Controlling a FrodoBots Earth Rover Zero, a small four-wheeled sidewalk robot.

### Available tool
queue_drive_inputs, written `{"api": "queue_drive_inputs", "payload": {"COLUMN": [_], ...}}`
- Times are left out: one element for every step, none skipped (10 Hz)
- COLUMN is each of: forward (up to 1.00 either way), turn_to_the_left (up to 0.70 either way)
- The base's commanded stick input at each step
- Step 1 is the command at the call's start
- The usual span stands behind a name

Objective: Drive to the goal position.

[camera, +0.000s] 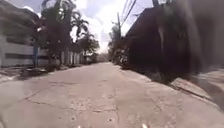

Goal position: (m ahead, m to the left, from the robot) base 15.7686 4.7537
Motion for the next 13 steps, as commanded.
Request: {"api": "queue_drive_inputs", "payload": {"forward": [0.85,0.85,0.85,0.85,0.85,0.85,0.85,0.85,0.85,0.85,0.85,0.85,0.85], "turn_to_the_left": [0.0,0.0,0.0,0.0,0.0,0.0,0.0,0.0,0.0,0.0,0.0,0.0,0.0]}}
